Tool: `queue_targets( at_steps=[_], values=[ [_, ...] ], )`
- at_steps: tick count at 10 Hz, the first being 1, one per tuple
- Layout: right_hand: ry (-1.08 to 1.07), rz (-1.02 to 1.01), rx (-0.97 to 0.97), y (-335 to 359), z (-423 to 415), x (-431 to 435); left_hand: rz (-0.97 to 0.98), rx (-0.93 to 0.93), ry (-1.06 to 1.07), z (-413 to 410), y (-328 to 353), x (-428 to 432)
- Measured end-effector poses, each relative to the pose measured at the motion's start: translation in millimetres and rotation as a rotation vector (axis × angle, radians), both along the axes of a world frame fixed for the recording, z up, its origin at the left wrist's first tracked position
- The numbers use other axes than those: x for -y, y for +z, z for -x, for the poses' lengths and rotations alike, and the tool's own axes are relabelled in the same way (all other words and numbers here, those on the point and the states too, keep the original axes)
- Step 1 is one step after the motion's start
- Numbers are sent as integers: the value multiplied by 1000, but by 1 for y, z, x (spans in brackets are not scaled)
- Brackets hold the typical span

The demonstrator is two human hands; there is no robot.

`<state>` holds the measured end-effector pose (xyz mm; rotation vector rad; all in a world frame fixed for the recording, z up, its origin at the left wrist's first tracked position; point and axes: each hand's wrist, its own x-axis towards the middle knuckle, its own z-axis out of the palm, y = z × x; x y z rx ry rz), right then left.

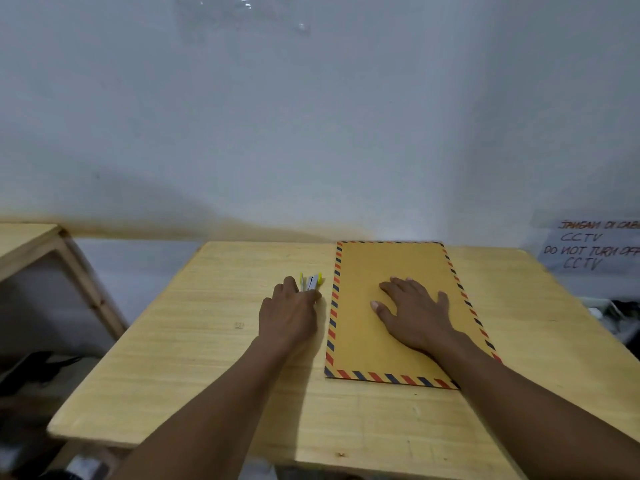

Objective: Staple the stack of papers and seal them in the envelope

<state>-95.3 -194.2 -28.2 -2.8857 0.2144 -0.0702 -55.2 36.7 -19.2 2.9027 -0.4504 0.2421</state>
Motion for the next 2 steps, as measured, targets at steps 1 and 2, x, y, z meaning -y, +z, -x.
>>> queue_targets(
  at_steps=[1, 2],
  values=[
    [6, -24, -6, 1, 1, 1, 10, -24, -12, 2, 3, -1],
    [18, -42, -8, 12, -1, 3, 83, -154, -17, 5, 15, -2]
  ],
)
